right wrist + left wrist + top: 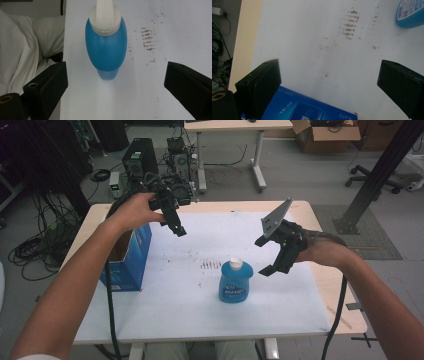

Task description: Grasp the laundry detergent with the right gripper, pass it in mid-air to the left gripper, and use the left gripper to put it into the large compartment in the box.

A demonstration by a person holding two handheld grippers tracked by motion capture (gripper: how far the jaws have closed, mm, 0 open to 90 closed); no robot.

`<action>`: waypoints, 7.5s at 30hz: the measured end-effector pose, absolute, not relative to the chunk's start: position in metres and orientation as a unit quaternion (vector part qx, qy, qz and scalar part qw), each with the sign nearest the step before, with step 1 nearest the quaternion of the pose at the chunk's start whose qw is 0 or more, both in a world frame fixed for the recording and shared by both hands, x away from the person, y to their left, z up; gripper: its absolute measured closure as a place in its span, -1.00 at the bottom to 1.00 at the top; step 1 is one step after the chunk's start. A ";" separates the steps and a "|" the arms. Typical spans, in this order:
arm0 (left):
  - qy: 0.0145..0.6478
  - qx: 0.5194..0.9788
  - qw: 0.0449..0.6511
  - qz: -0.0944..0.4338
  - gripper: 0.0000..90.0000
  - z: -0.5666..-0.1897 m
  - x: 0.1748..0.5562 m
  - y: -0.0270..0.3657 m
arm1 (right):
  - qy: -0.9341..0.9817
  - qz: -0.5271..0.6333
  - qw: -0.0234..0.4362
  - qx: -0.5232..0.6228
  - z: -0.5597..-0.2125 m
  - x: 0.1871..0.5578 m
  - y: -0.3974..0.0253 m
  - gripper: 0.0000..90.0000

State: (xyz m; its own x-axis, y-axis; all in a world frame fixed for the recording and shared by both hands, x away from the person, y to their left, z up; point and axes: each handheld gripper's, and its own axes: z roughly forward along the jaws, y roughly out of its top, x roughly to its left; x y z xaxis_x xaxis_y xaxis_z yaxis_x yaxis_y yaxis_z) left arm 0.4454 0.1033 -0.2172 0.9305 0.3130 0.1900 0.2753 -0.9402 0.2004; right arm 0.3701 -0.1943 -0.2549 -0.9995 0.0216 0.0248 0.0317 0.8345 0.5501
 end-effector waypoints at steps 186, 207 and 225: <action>0.145 0.981 0.072 0.106 -0.88 -0.225 0.444 0.092 | -0.865 -0.502 0.027 0.007 -0.383 0.365 -0.180 -0.04; 0.144 0.981 0.077 0.109 -0.87 -0.218 0.434 0.092 | -0.862 -0.507 0.010 -0.011 -0.359 0.359 -0.195 -0.04; 0.135 0.980 0.087 0.116 -0.87 -0.199 0.399 0.091 | -0.863 -0.504 -0.008 -0.026 -0.342 0.349 -0.198 -0.04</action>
State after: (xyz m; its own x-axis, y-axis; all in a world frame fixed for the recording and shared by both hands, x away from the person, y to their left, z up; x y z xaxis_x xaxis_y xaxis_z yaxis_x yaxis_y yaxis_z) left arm 0.3986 0.0914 -0.1987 0.9363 0.2853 0.2047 0.2449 -0.9484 0.2016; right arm 0.3495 -0.1985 -0.3425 -0.9985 0.0527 0.0128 0.0371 0.4905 0.8706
